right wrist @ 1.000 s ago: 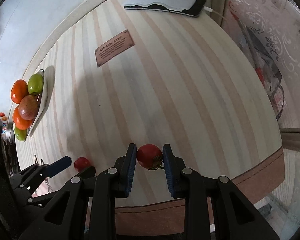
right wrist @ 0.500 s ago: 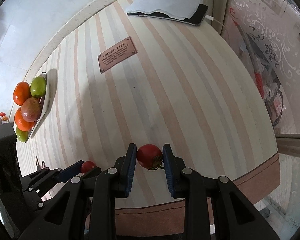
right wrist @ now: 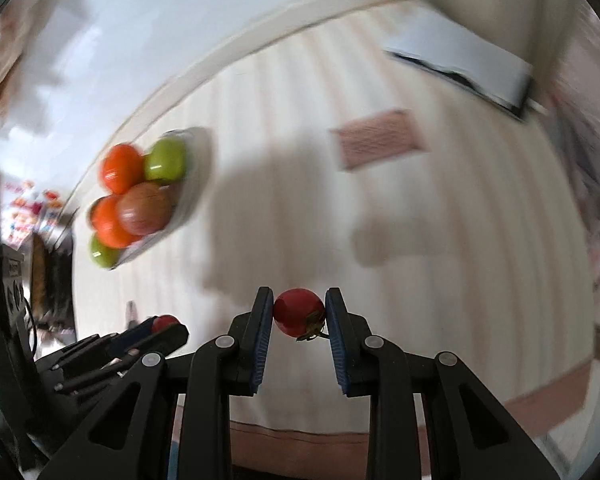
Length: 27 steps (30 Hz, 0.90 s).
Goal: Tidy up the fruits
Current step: 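Carry both cherry tomatoes over the plate, then open the right tool to drop its cherry tomato onto the plate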
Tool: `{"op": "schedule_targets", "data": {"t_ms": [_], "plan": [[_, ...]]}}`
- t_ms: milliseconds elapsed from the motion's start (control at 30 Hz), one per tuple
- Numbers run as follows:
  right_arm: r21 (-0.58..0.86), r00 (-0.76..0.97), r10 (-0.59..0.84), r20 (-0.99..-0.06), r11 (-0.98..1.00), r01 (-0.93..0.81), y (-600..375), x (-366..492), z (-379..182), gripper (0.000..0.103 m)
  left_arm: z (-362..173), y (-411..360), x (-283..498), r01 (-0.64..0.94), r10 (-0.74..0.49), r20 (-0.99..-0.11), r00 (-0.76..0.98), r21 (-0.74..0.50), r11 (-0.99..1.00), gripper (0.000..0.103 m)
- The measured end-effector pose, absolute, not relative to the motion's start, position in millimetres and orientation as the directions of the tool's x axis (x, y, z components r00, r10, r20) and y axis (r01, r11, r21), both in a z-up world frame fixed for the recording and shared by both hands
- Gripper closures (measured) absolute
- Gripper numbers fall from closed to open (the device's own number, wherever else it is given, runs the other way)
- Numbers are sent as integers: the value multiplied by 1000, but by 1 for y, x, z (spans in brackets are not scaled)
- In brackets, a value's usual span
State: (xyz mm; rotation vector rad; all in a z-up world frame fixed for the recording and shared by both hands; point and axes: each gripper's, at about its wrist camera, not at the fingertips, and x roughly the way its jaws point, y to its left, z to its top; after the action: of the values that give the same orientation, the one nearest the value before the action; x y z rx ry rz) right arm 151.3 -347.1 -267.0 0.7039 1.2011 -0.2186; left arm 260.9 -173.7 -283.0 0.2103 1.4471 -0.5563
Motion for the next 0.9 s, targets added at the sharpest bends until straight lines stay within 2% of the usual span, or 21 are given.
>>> {"op": "schedule_targets", "data": {"t_ms": [100,333,767,900], "plan": [[465,387,300,-872,754,464,-329,189,-269,74,-275,-141,291,381,-247,-967,56,-208,901,76],[572,400,418,-816,687,449,-317,274,-287,74,-286,-106,351,253,-222,-969,109,-189,949,76],[526,317,420,-850,712,465,-310,347,-314,73,-319,-89,394,178,-206,-978,45,-195,965,76],[517,304,418,-856,714,472,-312,349,-316,63,-323,-94,395,187,-198,-979,53,-185,965,74]]}}
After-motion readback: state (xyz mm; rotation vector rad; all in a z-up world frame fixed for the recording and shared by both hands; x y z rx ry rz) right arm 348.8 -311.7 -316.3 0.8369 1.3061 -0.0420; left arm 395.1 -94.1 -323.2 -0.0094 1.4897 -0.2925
